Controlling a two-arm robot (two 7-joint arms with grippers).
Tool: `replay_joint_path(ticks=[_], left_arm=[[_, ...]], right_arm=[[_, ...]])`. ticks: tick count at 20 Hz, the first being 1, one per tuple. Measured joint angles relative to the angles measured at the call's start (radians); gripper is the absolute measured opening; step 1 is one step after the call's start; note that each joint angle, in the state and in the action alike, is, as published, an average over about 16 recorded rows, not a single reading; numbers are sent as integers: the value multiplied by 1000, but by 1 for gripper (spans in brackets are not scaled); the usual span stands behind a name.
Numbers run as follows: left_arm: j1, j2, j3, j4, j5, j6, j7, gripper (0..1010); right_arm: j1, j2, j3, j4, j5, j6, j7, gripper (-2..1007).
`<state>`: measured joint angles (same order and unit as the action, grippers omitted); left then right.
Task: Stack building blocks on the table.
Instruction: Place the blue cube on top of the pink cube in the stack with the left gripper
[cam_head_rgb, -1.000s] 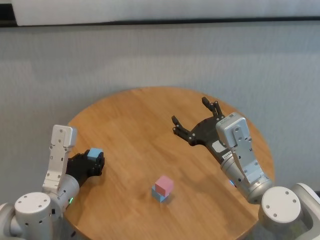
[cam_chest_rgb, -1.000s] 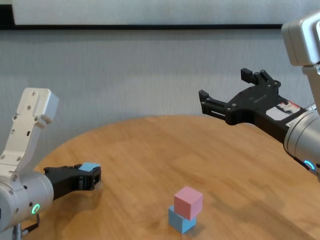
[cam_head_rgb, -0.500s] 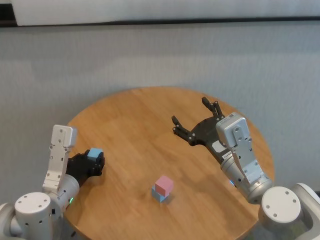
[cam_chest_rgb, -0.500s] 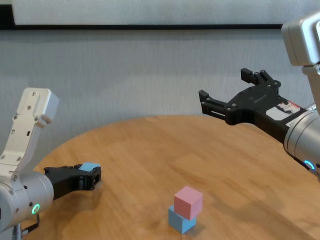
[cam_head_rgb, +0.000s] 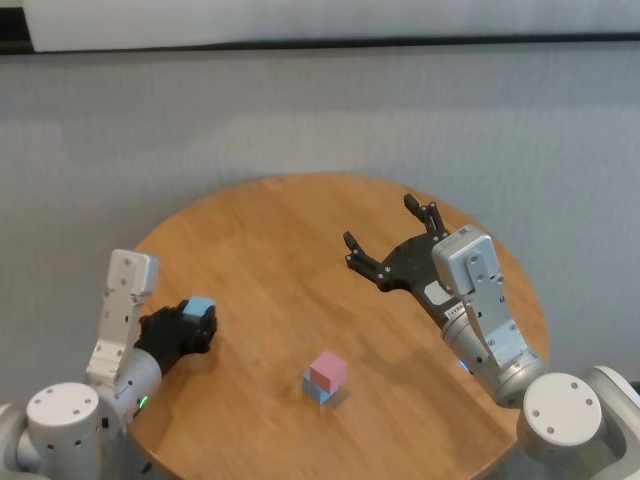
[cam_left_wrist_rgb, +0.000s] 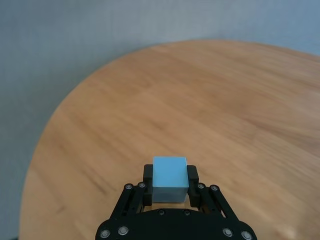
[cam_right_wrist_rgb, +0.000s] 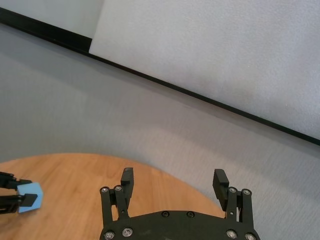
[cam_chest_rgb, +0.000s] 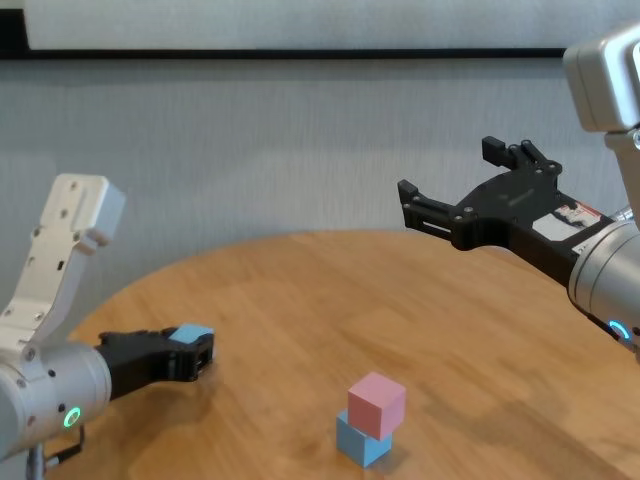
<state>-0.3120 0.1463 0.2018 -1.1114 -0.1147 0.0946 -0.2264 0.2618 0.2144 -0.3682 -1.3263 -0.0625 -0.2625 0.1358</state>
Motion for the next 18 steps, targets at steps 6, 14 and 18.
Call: replay_joint_path(ticks=[6,14,18], left_arm=[[4,44,56,-70,36,2,-59,406],[7,111,137,-203,87,34,-129,406],[7,136,159,-260,83,64,-172,406]], right_arm=[[0,0,0,0,0,0,0,1001],[0,0,0,0,0,0,0,1001],[0,0,0,0,0,0,0,1001]])
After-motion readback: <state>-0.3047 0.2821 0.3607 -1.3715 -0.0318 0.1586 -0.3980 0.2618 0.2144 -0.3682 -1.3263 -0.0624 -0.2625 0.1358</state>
